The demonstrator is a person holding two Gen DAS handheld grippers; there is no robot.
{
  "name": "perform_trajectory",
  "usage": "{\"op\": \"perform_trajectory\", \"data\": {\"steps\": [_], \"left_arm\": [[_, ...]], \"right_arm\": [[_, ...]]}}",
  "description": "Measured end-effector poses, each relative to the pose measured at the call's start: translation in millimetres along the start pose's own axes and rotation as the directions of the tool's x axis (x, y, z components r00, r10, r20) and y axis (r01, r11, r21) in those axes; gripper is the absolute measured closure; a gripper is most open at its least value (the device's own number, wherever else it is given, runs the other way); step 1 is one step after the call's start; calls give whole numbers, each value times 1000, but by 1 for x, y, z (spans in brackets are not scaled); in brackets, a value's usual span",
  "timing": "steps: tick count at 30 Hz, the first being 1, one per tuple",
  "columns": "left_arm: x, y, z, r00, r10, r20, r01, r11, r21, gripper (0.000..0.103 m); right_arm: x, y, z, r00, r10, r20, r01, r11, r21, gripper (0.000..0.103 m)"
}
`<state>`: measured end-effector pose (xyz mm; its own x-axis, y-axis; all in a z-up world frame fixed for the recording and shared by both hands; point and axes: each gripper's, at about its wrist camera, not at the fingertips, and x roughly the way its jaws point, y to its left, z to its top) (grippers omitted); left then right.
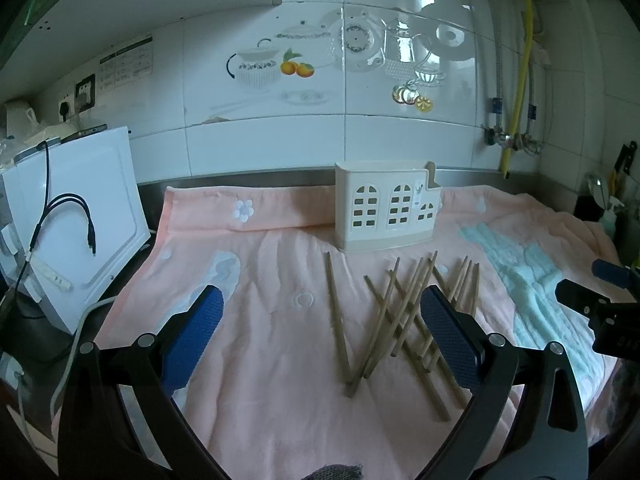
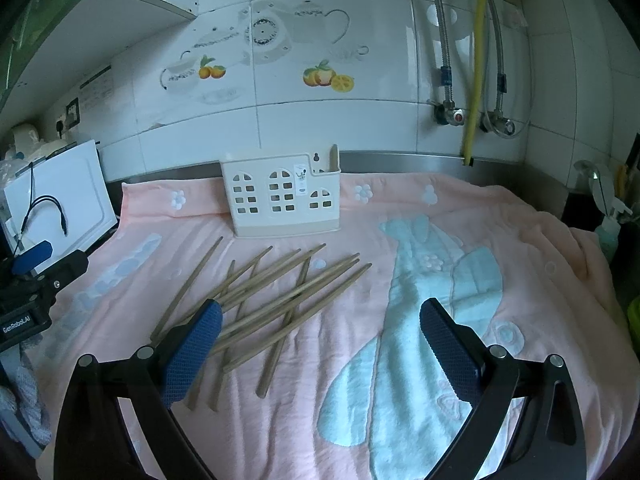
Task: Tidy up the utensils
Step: 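Move both tools toward the pile of wooden chopsticks, then close the right tool on one wooden chopstick while the left tool grasps another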
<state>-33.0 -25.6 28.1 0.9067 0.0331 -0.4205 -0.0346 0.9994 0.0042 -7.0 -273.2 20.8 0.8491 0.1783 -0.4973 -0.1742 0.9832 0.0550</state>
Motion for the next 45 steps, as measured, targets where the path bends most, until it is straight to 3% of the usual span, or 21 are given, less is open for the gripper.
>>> {"op": "perform_trajectory", "data": {"steps": [9,18,25,32,39,45], "left_arm": [[-2,-1,-2,1000,-1,1,1,1000,-2,6],[6,10,-5,1000,10,-29,-11,1000,-10,10],[19,19,-12,998,-8,-67,6,1000,-30,19],[31,32,-19,994,-43,-99,37,998,-57,33],[42,51,-26,989,-78,-123,67,994,-89,41],[53,60,-28,985,-101,-138,88,991,-100,41]], "right_arm": [[-2,6,-1,1000,10,0,-10,1000,2,9],[12,12,-4,998,26,-49,-25,1000,17,19],[34,15,-12,990,59,-128,-52,997,56,40],[62,24,-25,964,141,-225,-107,981,159,66],[79,36,-32,947,182,-265,-109,958,266,79],[96,37,-35,940,166,-299,-50,932,359,83]]}}
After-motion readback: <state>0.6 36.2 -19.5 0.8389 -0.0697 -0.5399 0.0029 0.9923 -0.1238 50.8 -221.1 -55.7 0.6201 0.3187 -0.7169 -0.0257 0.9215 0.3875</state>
